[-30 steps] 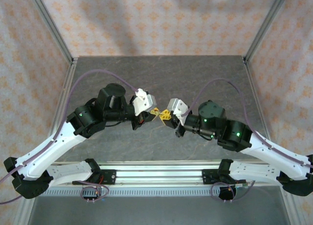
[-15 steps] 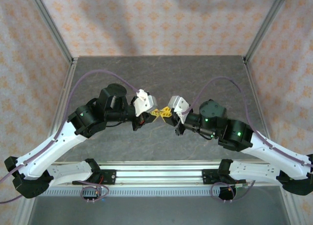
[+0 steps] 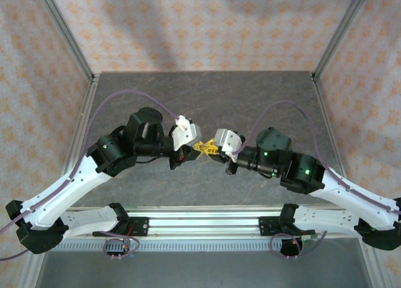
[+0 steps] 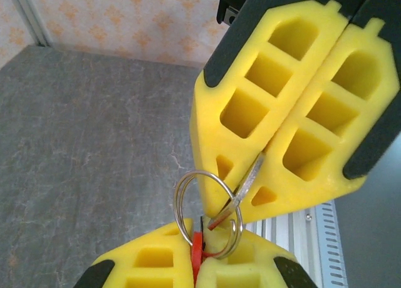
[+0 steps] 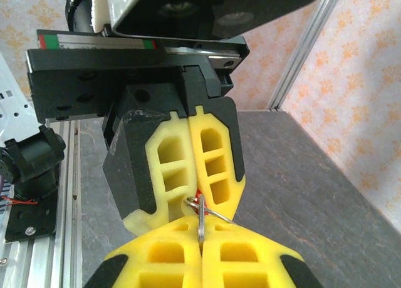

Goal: Remove the keys from the keyring

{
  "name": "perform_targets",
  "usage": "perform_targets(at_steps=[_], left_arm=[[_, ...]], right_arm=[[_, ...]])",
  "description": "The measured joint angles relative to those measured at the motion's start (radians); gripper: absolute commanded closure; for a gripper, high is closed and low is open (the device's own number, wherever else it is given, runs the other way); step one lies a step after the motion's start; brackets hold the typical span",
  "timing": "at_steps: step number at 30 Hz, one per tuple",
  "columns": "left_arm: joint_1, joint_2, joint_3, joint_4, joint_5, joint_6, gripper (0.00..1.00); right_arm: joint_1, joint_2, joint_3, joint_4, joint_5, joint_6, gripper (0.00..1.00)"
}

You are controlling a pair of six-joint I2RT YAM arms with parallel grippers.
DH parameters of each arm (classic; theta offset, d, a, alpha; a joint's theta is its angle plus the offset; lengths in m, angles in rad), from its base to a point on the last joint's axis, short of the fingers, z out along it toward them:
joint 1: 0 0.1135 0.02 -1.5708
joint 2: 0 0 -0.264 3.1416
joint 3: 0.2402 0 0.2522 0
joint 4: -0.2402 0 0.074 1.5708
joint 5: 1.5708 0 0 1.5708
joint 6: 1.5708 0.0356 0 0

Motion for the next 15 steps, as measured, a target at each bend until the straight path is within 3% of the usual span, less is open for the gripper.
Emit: perform_targets(at_steps=[15], left_arm=[[0.037,-0.004,0.000,0.050,0.101,-0.056,1.00]], right_arm=[[0.000,-0.044,-0.005,-0.015,-0.007,-0.031,1.00]])
